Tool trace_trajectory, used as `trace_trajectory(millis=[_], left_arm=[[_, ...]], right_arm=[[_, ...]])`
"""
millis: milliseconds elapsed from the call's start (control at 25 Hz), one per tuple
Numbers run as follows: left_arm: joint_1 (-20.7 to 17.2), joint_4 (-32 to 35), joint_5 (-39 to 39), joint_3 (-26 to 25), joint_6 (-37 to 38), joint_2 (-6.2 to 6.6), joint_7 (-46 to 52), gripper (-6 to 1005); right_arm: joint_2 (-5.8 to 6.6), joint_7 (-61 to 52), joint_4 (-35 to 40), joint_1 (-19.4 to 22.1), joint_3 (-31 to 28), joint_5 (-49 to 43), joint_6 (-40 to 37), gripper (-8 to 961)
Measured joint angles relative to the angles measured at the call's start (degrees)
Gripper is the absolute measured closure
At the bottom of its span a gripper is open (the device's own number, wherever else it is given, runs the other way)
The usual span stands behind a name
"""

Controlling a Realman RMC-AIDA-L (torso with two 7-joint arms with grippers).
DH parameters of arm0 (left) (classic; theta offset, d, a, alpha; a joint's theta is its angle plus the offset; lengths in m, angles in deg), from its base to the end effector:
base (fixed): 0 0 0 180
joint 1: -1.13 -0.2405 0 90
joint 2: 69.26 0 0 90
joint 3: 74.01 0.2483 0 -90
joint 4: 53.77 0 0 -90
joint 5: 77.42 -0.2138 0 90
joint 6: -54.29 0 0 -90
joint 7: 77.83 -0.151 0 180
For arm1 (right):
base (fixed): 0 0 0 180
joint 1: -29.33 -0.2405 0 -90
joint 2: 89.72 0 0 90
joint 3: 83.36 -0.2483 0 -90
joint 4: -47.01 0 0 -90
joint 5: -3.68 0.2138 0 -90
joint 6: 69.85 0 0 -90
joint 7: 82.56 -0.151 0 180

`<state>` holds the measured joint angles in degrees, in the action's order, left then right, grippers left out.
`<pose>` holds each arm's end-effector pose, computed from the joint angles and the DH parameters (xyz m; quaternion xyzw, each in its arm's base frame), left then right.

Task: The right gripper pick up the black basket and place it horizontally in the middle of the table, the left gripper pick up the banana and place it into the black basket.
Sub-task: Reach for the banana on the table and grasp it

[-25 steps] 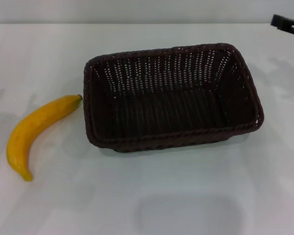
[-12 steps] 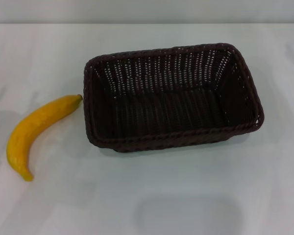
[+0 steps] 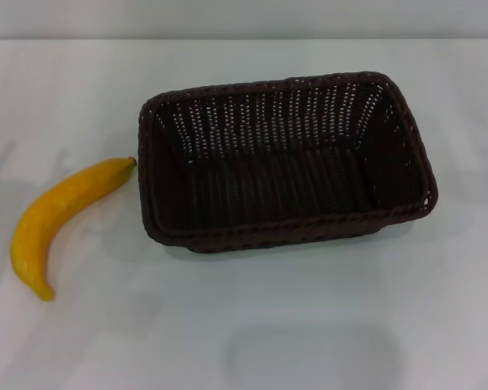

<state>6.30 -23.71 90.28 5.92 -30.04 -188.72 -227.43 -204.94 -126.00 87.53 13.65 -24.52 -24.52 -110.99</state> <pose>-0.3065 0.2722 0.0665 -0.6364 -0.1390 -0.4859 0.5827 0.3552 0.3732 0.1473 -0.5977 0.2952 0.3299 0.6684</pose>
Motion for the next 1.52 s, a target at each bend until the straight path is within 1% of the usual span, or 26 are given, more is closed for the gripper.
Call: trace_trajectory(millis=[40,160,320,520,600,720,880,920,1080,1160,1280,1400,1520], left_arm=[[0.0,0.0,0.0,0.1,0.0,-0.03,0.0,132],[0.2,0.0,0.0,0.8,0.0,-0.01,-0.2,132],[0.6,-0.1,0.0,1.5,0.5,0.03,-0.5,132],[0.5,1.3,-0.2,3.6,4.2,0.18,-0.4,132],[0.0,3.1,-0.3,4.3,6.7,0.18,-0.1,132],[-1.6,7.7,-0.6,6.5,12.5,0.29,0.4,132],[-5.4,17.8,-4.8,7.4,23.4,0.30,3.3,132],[-6.8,22.2,-7.1,7.5,27.7,0.28,5.4,132],[-10.7,35.8,-16.7,8.3,42.2,0.34,14.7,132],[-12.2,41.0,-20.9,8.8,47.4,0.35,19.4,132],[-14.3,48.9,-29.5,10.4,56.1,0.51,28.9,132],[-16.5,55.3,-39.1,11.7,61.4,0.57,39.7,132],[-18.7,60.3,-51.5,12.1,63.0,0.69,55.4,132]], right_arm=[[0.00,3.6,-2.1,0.0,-0.2,3.6,-1.9,203],[0.00,10.7,-7.2,-0.3,0.0,9.9,-7.5,204],[0.11,12.3,-12.4,-0.8,0.2,10.7,-13.7,207],[0.16,12.2,-14.8,-0.8,1.1,10.6,-15.8,209],[0.17,12.1,-15.2,-0.7,1.2,10.7,-16.1,209],[0.19,12.0,-15.8,-0.6,1.3,10.7,-16.3,210],[0.23,11.6,-16.6,-0.7,1.4,10.8,-16.3,210],[0.24,11.5,-16.7,-0.8,1.4,10.8,-16.2,210],[0.26,11.4,-16.9,-0.8,2.1,10.8,-16.3,209],[0.26,11.0,-16.9,-0.8,2.5,10.8,-16.3,209],[0.29,10.2,-16.9,-0.8,2.7,10.5,-16.4,209],[0.42,9.8,-16.6,-0.8,2.7,10.3,-16.4,210],[0.44,9.4,-16.3,-1.1,2.7,10.2,-16.4,210]])
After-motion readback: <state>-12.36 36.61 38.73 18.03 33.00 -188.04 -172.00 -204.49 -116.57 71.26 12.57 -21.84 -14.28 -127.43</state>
